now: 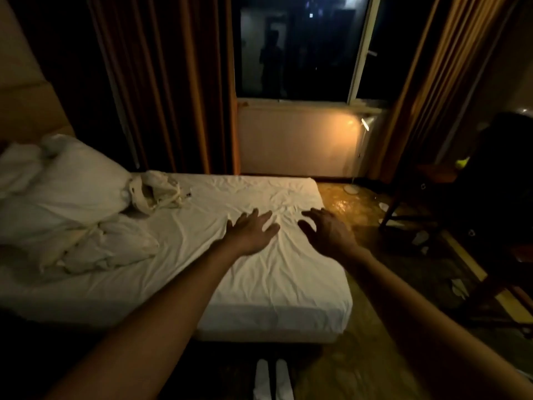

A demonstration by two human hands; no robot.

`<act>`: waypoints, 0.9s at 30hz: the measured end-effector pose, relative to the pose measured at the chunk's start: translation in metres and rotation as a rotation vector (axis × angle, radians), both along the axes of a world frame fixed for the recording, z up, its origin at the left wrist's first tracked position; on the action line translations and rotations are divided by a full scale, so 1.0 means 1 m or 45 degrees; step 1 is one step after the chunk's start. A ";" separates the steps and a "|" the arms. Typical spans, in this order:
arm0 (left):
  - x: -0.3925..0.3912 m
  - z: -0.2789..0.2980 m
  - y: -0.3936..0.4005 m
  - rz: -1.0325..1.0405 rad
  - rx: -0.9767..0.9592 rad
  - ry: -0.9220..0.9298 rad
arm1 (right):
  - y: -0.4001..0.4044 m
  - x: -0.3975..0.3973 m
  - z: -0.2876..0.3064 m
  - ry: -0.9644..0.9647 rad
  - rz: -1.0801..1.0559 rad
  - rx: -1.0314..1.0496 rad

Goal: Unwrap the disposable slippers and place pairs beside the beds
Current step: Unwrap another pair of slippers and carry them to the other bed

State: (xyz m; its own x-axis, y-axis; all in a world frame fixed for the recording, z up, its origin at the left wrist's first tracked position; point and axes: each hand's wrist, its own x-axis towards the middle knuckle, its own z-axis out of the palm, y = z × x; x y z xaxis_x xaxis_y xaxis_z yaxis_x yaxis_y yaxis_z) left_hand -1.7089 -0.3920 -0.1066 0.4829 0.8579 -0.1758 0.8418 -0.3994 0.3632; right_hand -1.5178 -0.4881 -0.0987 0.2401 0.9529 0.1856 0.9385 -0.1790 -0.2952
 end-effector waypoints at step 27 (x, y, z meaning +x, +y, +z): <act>0.007 -0.029 0.029 0.029 -0.030 -0.026 | 0.033 -0.004 -0.021 0.037 0.059 -0.086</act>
State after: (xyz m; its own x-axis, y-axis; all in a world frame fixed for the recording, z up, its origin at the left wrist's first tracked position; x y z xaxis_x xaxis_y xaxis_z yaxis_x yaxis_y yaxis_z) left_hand -1.7017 -0.3630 -0.1358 0.4672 0.8643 -0.1862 0.8427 -0.3717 0.3895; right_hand -1.5220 -0.4549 -0.1197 0.2000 0.9732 0.1138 0.9374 -0.1562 -0.3114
